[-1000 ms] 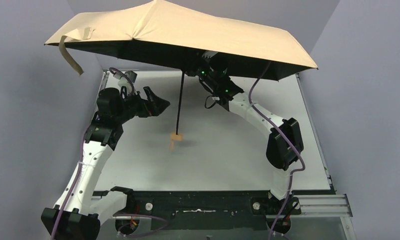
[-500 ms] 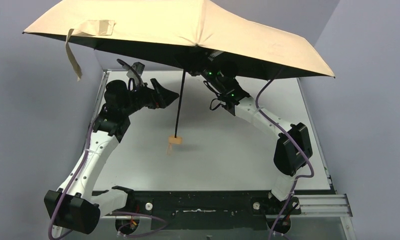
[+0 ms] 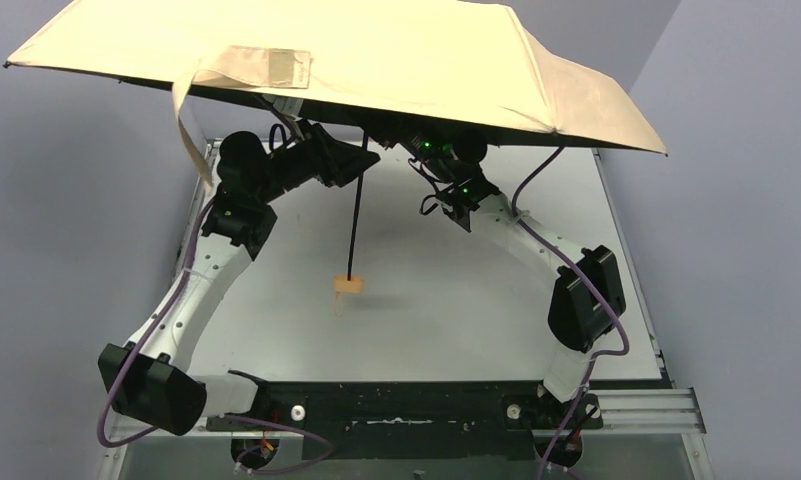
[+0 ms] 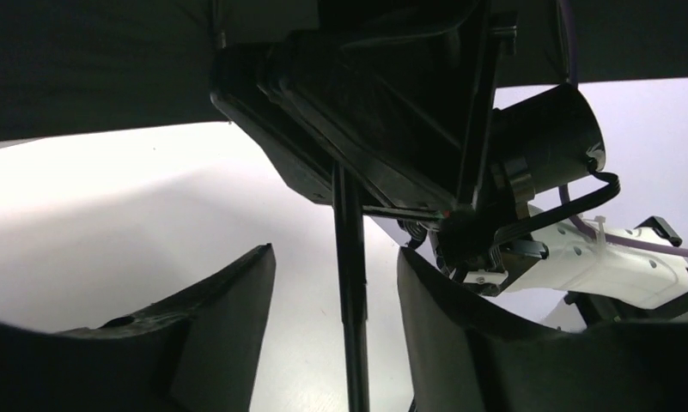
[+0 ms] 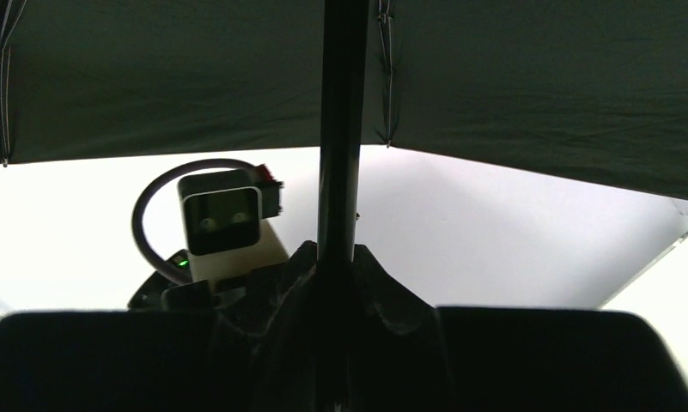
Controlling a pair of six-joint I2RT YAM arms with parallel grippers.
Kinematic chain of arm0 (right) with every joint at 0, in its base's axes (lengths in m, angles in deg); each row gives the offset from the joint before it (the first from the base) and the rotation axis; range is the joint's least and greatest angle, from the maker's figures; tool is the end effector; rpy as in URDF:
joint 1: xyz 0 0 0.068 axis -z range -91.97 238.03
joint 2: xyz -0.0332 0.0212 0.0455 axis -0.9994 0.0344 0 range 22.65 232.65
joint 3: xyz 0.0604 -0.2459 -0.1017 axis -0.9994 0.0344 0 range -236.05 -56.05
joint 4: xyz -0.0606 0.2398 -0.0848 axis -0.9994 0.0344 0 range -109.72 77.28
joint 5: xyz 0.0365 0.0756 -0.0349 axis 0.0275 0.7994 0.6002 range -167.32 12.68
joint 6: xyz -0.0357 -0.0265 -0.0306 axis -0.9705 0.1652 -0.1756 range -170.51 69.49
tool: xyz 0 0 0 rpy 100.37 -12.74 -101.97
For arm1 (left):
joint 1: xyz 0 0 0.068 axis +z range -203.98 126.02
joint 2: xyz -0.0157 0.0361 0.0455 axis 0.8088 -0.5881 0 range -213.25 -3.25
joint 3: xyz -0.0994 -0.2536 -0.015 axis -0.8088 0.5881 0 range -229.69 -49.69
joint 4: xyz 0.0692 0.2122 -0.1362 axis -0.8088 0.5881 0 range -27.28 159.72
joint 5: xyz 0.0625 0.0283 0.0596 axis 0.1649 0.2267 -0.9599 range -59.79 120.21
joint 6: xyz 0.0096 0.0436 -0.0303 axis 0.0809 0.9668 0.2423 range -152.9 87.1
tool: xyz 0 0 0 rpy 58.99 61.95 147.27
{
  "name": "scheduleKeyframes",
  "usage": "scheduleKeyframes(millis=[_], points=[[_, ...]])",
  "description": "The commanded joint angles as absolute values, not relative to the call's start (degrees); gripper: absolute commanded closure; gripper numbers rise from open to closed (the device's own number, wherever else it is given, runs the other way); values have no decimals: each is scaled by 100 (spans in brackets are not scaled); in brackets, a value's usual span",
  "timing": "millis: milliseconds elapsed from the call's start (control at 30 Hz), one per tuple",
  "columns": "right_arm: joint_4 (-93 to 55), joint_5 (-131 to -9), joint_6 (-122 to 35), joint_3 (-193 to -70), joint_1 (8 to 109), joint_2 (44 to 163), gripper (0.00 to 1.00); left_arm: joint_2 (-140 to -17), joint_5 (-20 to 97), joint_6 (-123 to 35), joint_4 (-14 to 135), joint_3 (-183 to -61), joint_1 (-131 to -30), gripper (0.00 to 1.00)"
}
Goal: Put away the umbrella
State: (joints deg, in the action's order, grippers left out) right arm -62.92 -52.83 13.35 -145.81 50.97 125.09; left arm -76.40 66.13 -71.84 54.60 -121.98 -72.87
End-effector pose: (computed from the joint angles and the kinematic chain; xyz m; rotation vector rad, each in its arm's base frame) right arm 0.3269 0.2654 0.4301 -0.1645 1.2663 1.7763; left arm 0.2688 -0.1140 0.4354 0.2833 1.5765 -1.2519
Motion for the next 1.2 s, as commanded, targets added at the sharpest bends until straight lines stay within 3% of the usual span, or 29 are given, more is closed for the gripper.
scheduleKeyframes(millis=[0,267,367,433,600,700,1000,1167], points=[[-7320,-5046,1618,-14848,5121,12168,100,-7822,6887,-7281,4880,-12649,-7424,54],[-7432,-4890,1765,-14844,5129,12188,100,-7911,7103,-7272,4700,-12792,-7455,85],[-7368,-4859,1855,-14801,5171,12207,93,-7873,7182,-7085,4834,-12863,-7455,99],[-7302,-4868,1858,-14704,5238,12186,89,-7822,7106,-6873,5069,-12934,-7455,100],[-6814,-4983,1425,-14253,5451,11898,56,-7603,6451,-6254,6119,-13211,-7463,100],[-6146,-5302,760,-13847,5468,11589,43,-7475,5857,-5956,6816,-13416,-7509,100],[-5346,-6601,-613,-12944,5354,11068,30,-7408,3690,-4643,8107,-13981,-8225,100],[-5422,-7220,-1373,-12491,5112,10940,26,-7550,3078,-4390,8472,-14184,-8408,100]])
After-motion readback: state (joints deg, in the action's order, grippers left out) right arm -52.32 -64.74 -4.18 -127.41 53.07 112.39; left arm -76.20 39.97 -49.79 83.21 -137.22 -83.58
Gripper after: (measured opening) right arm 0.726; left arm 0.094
